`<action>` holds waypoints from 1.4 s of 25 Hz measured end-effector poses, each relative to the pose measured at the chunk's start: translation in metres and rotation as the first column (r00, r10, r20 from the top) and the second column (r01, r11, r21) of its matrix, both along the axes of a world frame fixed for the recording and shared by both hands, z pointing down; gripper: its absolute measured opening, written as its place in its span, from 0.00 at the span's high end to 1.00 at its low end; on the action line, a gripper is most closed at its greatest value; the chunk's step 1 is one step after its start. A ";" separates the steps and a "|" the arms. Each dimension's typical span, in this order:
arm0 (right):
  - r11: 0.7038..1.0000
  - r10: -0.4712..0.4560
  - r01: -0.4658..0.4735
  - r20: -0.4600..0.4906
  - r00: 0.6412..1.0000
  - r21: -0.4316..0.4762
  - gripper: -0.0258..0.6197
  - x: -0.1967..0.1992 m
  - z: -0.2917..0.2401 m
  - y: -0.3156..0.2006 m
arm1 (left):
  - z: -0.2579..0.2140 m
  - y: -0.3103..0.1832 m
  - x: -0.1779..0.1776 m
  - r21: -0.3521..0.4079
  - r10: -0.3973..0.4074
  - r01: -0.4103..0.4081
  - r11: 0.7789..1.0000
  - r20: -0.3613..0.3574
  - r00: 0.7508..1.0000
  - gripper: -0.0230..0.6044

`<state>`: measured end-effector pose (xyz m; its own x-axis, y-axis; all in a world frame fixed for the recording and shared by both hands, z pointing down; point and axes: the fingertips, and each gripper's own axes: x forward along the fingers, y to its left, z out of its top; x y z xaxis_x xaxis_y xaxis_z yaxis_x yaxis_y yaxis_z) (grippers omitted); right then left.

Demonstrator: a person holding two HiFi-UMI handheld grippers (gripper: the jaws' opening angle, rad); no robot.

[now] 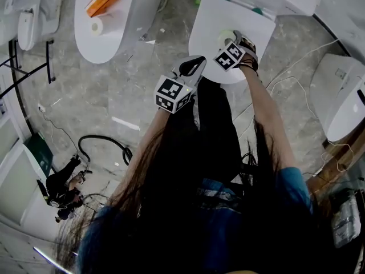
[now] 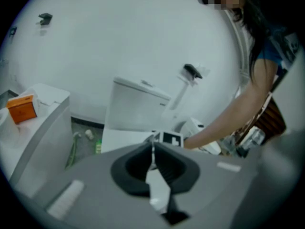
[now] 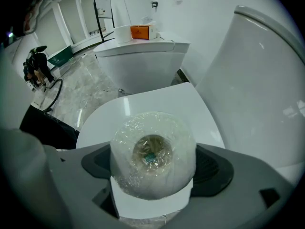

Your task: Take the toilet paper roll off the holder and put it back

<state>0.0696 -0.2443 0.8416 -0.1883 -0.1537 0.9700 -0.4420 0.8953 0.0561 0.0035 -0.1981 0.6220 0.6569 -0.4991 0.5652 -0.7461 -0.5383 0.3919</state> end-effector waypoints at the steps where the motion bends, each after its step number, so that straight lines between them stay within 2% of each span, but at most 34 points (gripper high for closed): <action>1: 1.000 0.005 -0.005 0.006 1.000 0.005 0.26 0.000 0.000 0.000 | 0.001 0.001 -0.002 -0.001 -0.002 0.002 1.000 0.001 1.000 0.96; 6: 1.000 0.003 -0.004 0.035 0.999 0.019 0.26 -0.003 0.001 0.000 | 0.007 0.005 -0.012 -0.009 -0.004 0.004 1.000 0.013 1.000 0.96; 10: 1.000 0.009 -0.009 -0.003 1.000 0.026 0.25 -0.001 0.001 0.000 | 0.006 0.007 -0.015 -0.007 0.009 -0.009 1.000 0.018 1.000 0.96; 13: 0.999 0.033 -0.033 0.004 0.999 0.021 0.25 -0.003 -0.007 -0.002 | 0.001 0.006 -0.017 0.000 0.020 -0.020 1.000 0.020 1.000 0.96; 16: 0.997 0.069 -0.071 0.064 0.996 0.021 0.25 -0.011 -0.026 -0.005 | -0.005 0.007 -0.020 0.007 0.025 -0.025 1.000 0.020 0.999 0.96; 20: 0.997 0.070 -0.074 0.150 0.986 0.019 0.26 -0.020 -0.068 -0.005 | -0.018 0.007 -0.022 0.025 0.041 -0.041 0.999 0.019 0.999 0.96; 23: 0.993 0.109 -0.116 0.225 0.968 0.020 0.26 -0.024 -0.108 -0.004 | -0.029 0.009 -0.023 0.039 0.050 -0.050 0.998 0.012 0.999 0.96; 28: 0.980 0.196 -0.198 0.376 0.905 -0.035 0.26 -0.033 -0.181 0.015 | -0.049 0.014 -0.026 0.059 0.083 -0.084 0.995 0.008 0.996 0.96; 30: 0.968 0.246 -0.247 0.435 0.866 -0.056 0.26 -0.037 -0.209 0.026 | -0.060 0.019 -0.027 0.070 0.096 -0.096 0.993 0.002 0.995 0.96; 32: 0.940 0.324 -0.334 0.486 0.812 -0.068 0.26 -0.037 -0.235 0.032 | -0.074 0.022 -0.029 0.087 0.107 -0.106 0.991 -0.010 0.994 0.96; 35: 0.865 0.459 -0.495 0.537 0.708 -0.087 0.26 -0.030 -0.265 0.040 | -0.098 0.029 -0.032 0.121 0.122 -0.118 0.986 -0.031 0.992 0.96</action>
<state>0.0397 -0.2042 0.5768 -0.5462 -0.4170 0.7265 -0.7841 0.5597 -0.2683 -0.0289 -0.1694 0.5239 0.7359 -0.4770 0.4805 -0.6590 -0.6674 0.3468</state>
